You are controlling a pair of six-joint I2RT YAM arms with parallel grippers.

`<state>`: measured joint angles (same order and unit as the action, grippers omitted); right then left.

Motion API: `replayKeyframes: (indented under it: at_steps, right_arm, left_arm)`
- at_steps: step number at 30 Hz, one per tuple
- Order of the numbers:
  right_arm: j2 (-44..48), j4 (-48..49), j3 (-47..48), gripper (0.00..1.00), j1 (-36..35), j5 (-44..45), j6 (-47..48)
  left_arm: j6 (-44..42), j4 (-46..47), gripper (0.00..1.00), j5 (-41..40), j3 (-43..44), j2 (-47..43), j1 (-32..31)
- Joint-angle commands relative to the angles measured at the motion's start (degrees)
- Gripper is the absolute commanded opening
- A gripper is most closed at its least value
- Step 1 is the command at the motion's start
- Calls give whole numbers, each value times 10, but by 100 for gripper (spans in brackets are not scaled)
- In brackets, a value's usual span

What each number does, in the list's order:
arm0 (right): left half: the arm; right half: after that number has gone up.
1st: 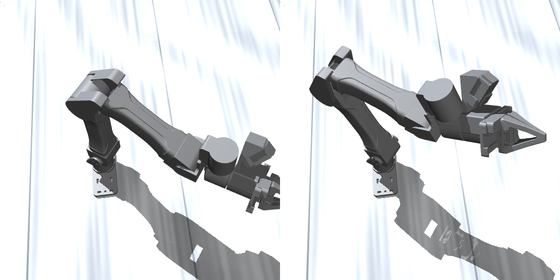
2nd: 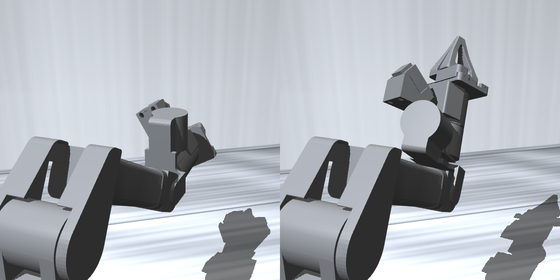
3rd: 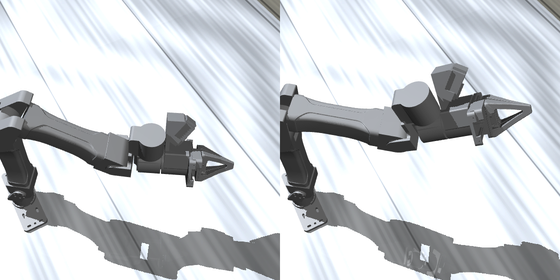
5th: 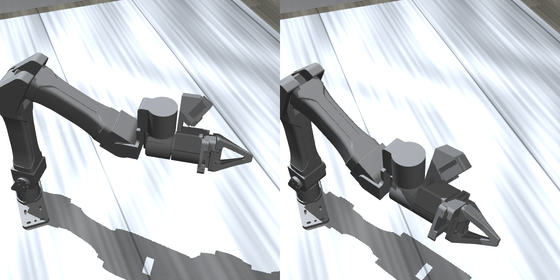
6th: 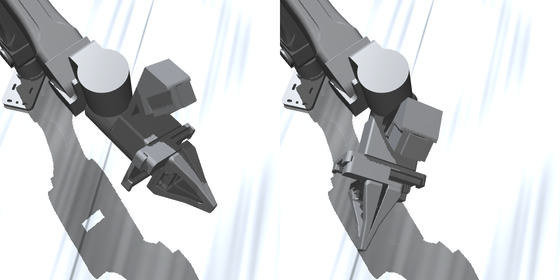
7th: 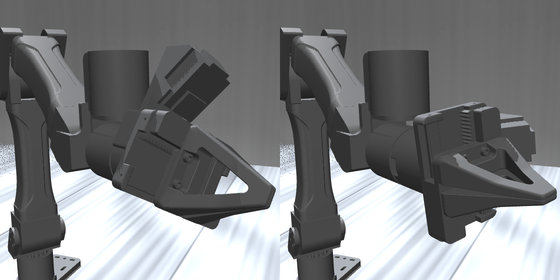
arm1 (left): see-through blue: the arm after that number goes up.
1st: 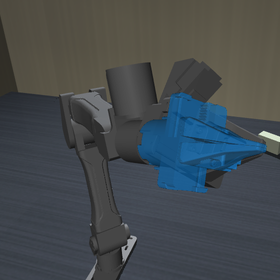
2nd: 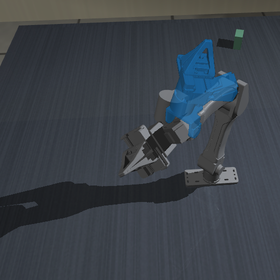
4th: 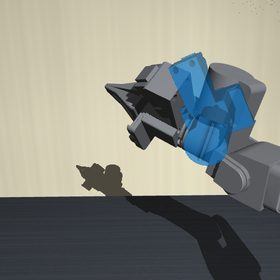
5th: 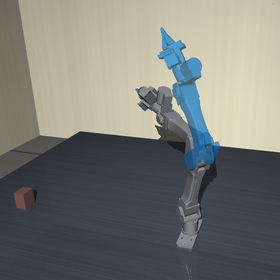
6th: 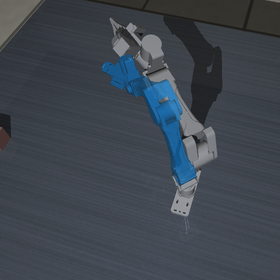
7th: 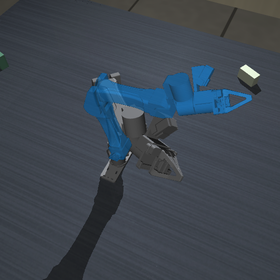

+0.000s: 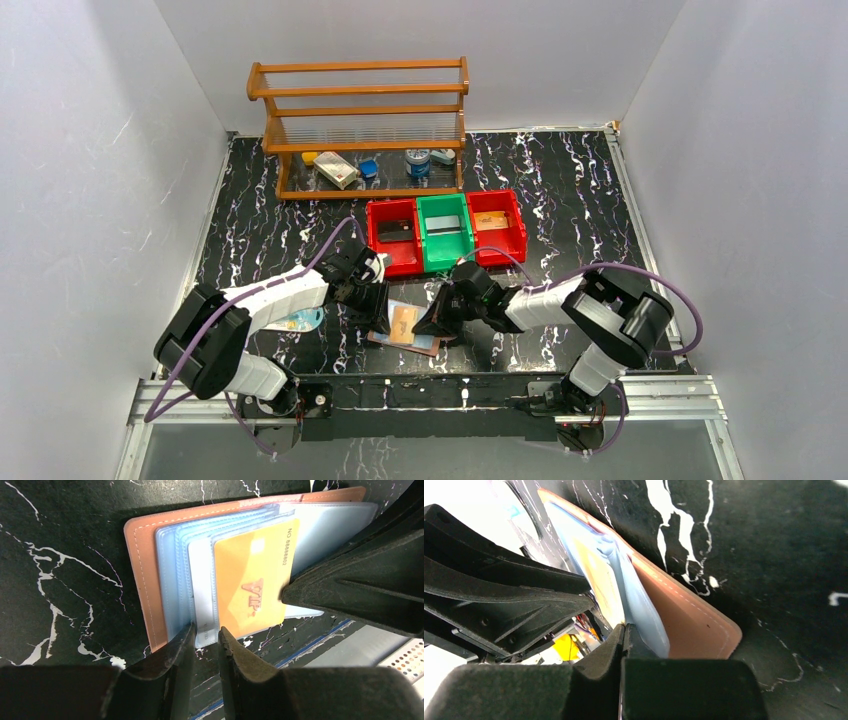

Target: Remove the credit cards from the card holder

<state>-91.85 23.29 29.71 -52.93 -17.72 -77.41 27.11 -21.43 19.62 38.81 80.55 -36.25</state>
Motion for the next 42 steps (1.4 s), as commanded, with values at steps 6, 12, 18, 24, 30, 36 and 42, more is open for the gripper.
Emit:
replayKeyframes:
  at_steps: [6, 12, 18, 24, 30, 36, 42]
  right_arm:
    - [-3, 21, -3, 7, 5, -19, 1]
    - [-25, 21, 9, 7, 5, -22, -1]
    - [-30, 19, 11, 7, 5, -22, 0]
    - [-27, 17, 10, 9, 5, -20, 0]
    - [-25, 22, 9, 17, 5, -21, -2]
    - [-26, 55, 8, 27, 6, -32, -3]
    - [-18, 61, -4, 24, 6, -29, -9]
  left_arm:
    - [-7, -40, 26, -42, 7, -19, -1]
    - [7, -6, 40, 3, 41, -90, -1]
    - [27, 61, 44, 86, 33, -56, -1]
    - [29, 62, 43, 85, 14, 7, -2]
    - [33, 47, 39, 62, 3, 43, -3]
    - [23, 21, 37, 31, 0, 39, -2]
    - [23, 11, 36, 15, -1, 37, -2]
